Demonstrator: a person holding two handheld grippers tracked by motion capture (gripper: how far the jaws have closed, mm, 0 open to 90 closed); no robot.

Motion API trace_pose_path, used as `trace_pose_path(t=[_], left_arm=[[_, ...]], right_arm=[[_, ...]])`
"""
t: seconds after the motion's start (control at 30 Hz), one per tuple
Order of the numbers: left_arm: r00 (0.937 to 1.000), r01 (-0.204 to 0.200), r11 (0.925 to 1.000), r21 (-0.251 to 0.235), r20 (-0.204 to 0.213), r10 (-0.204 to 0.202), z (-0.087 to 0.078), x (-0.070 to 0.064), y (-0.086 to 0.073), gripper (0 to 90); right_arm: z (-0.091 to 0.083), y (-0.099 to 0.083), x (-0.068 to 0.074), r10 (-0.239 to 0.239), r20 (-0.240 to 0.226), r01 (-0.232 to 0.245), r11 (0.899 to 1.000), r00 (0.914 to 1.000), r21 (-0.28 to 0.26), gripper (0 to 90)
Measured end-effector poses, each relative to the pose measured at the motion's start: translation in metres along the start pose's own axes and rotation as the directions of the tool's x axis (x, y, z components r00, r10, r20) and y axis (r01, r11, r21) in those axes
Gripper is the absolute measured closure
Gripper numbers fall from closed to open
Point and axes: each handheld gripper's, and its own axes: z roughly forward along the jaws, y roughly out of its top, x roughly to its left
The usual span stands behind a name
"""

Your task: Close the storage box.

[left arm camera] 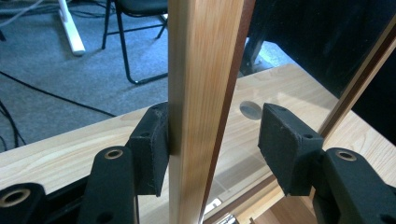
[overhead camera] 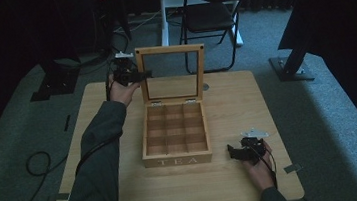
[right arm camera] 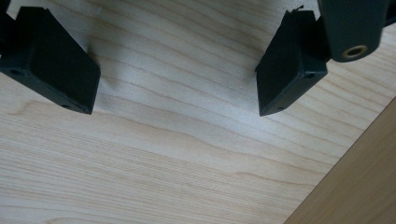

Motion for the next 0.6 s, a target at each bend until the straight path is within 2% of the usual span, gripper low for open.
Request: trace_pose_path(t=[0.27,0.6], left_arm=[[0.9998,0.012,0.9991,-0.042,0.015,-0.011,-0.014,-0.007,-0.010,46.5],[0.9994,0.006,0.9981,-0.061,0.033,-0.004,-0.031,-0.017,-0.022,45.9]], right_arm=[[0.000,0.000,0.000,-0.001,0.001,0.001,1.000,1.0000,0.000,13.2],[0.000,0.000,0.000,0.000,0.000,0.000,1.000,1.0000,0.001,13.2]])
